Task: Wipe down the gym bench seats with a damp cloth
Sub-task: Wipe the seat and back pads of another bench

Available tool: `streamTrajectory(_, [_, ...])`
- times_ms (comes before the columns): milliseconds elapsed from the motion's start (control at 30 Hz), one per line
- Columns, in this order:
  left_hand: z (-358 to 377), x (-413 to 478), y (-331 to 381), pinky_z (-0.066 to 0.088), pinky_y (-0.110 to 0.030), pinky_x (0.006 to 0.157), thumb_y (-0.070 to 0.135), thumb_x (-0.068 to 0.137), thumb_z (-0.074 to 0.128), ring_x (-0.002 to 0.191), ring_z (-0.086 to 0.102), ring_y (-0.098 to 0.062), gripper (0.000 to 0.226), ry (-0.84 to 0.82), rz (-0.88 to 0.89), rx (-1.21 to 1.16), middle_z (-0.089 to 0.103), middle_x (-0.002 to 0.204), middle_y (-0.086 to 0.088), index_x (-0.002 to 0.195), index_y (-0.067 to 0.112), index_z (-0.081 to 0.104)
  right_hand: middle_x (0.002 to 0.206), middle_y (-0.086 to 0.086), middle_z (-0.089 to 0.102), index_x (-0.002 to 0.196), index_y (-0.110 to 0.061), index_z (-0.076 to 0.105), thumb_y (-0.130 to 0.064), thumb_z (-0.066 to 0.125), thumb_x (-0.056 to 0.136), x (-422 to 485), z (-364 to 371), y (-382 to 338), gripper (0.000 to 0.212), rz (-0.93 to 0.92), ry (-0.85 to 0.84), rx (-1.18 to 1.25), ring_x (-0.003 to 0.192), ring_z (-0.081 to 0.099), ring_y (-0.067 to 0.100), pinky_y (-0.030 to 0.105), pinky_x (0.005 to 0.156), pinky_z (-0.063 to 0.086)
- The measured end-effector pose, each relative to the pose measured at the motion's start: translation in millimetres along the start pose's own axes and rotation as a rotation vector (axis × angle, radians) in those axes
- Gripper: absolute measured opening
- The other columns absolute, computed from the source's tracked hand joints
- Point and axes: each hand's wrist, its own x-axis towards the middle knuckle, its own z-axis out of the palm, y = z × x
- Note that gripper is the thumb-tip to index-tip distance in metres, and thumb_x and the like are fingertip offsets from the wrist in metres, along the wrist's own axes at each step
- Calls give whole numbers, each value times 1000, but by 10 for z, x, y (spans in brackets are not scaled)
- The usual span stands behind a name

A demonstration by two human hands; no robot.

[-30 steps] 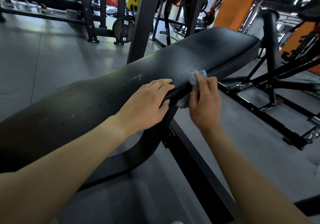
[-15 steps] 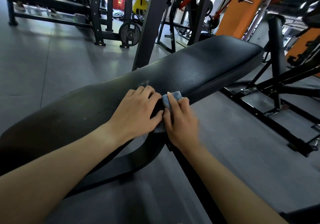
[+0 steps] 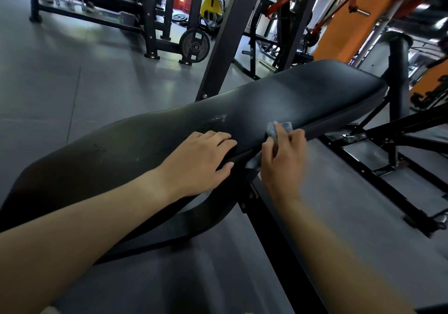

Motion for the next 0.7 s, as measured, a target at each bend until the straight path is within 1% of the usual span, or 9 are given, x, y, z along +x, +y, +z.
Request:
streamTrajectory(133, [11,-72,1,36,-39,117,41,100,47,145,42,-17,56,-14,3,2,42,160,-4,151,18,45,102,10,50,137,-4,59,-28,52,100,-340,44,-253,44,-254,-159,20,90,50,24,35,77,46])
streamTrajectory(200, [15,-135,-1,34,-39,119,40,100,48,146,40,-17,56,-9,1,9,41,161,-4,151,17,44,102,10,52,140,-4,57,-29,51,100,-414,29,-295,47,-329,-237,28,90,50,25,36,76,45])
streamTrajectory(300, [-16,-239,-8,38,-41,114,46,99,49,139,46,-20,57,4,-2,78,46,154,-3,147,17,47,103,11,54,140,-6,57,-26,51,100,-278,-66,-186,45,-463,-274,-49,86,51,29,42,72,45])
streamTrajectory(333, [-32,-255,-16,40,-41,111,49,99,49,135,48,-20,56,8,-4,94,47,151,-2,146,18,48,104,12,54,140,-8,57,-27,50,100,-207,-102,-106,45,-471,-260,-84,87,51,30,42,72,44])
streamTrajectory(367, [-50,-268,-21,42,-41,110,50,100,48,132,50,-20,56,12,-10,103,48,148,-2,145,18,49,105,13,53,140,-9,57,-28,49,101,-134,-137,-13,44,-432,-231,-104,87,51,31,42,72,45])
streamTrajectory(433, [-67,-290,-19,44,-41,107,52,101,47,128,53,-20,56,16,-26,113,50,145,-2,144,17,50,108,13,51,142,-13,55,-30,46,104,-6,-200,167,42,-257,-149,-102,89,52,31,43,73,48])
streamTrajectory(500, [-55,-323,2,45,-41,105,52,101,47,125,54,-20,56,5,-33,114,51,144,-2,145,17,48,113,9,49,146,-17,51,-32,44,107,48,-224,286,42,-115,-105,-87,92,54,26,40,75,50])
streamTrajectory(633, [-34,-368,43,43,-41,107,49,101,49,130,52,-21,58,-25,-71,75,48,150,-1,149,17,44,120,10,49,149,-12,46,-27,44,107,-58,-174,170,45,-78,-87,-76,93,53,22,30,72,43])
streamTrajectory(700, [-35,-365,46,42,-42,110,47,102,49,134,49,-20,57,-28,-93,56,46,153,0,151,18,43,118,10,49,149,-10,47,-25,46,106,-155,-125,69,45,-101,-101,-82,92,53,24,30,70,43])
